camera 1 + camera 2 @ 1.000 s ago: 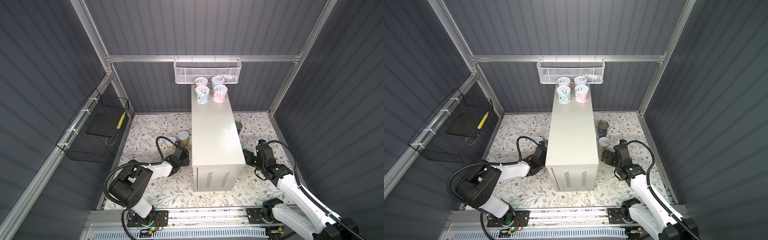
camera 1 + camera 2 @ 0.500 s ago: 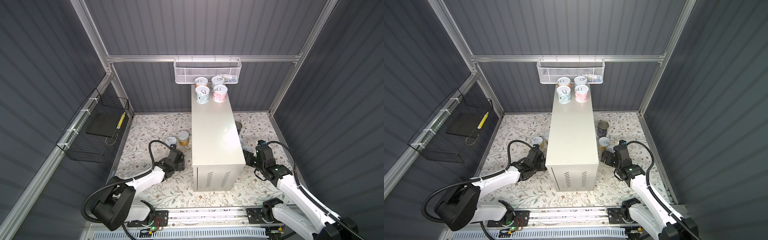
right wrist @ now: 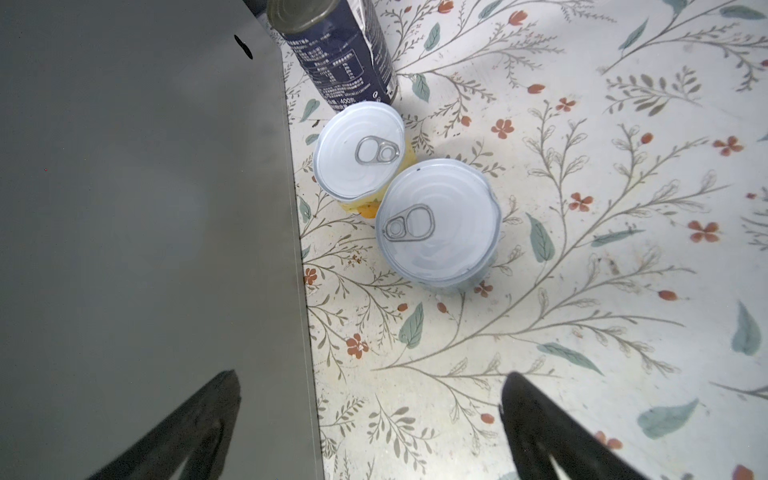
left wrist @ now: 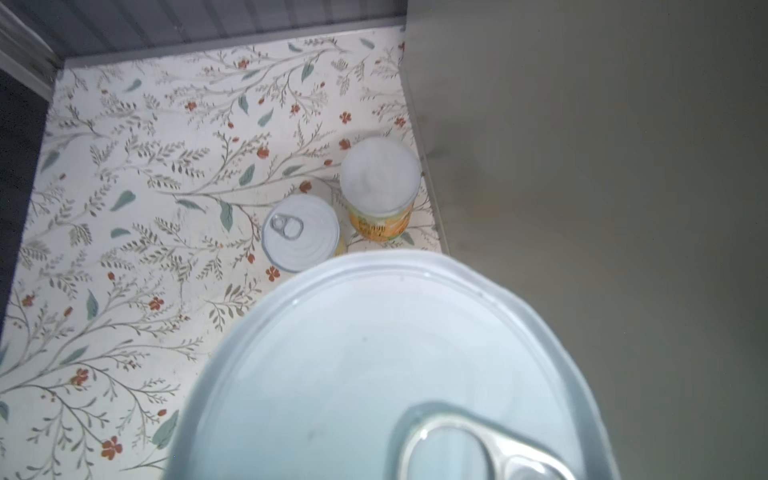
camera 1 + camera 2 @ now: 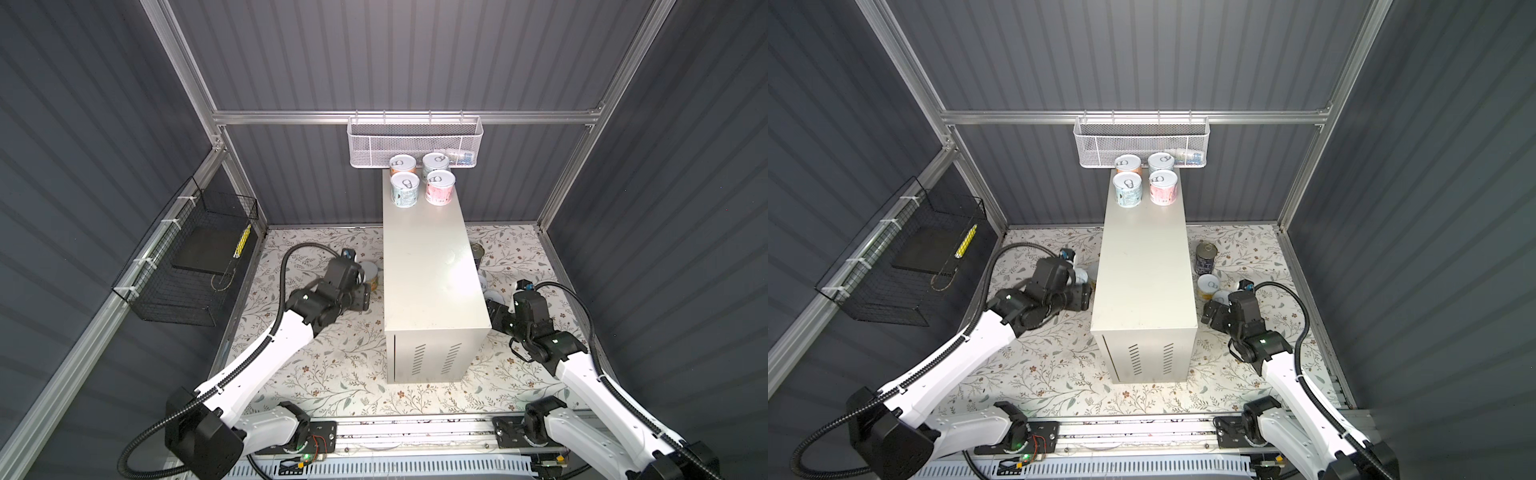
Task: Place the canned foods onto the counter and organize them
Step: 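Lift the white-lidded can with the left gripper toward the cabinet, then carry the held can with the left gripper over the cabinet top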
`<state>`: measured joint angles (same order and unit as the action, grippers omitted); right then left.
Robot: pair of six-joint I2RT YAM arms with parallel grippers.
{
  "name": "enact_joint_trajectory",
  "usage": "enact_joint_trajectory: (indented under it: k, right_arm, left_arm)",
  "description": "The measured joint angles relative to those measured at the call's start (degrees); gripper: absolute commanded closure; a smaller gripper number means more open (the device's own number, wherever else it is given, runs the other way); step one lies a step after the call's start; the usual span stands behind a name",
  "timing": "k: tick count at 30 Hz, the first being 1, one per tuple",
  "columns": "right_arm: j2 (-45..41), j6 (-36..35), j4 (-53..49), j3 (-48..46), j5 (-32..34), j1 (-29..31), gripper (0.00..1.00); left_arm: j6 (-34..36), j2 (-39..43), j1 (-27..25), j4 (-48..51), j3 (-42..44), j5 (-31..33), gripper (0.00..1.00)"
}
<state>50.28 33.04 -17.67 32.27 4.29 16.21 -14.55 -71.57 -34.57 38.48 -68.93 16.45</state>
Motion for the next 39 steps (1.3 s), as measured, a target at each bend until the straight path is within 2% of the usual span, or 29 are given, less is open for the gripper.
enact_joint_trajectory:
  k: [5,14,28,39]
  right_arm:
    - [-1.2,0.0,-0.1,0.0,0.0,0.0,0.01]
    - [-2.5,0.0,-0.4,0.0,0.0,0.0,0.01]
    - [-5.0,-0.1,-0.7,0.0,0.0,0.0,0.01]
    - [-6.8,-0.5,-1.1,0.0,0.3,0.0,0.01]
  left_arm:
    - [2.6,-4.0,0.0,8.7,-14.8,-0.8,1.00]
    - [6.0,-8.4,0.0,18.3,-34.0,-1.6,1.00]
    - [7.9,-22.2,-1.7,22.7,-54.6,-8.3,1.00]
    - [9.0,-32.3,-4.1,25.1,-67.6,-8.6,1.00]
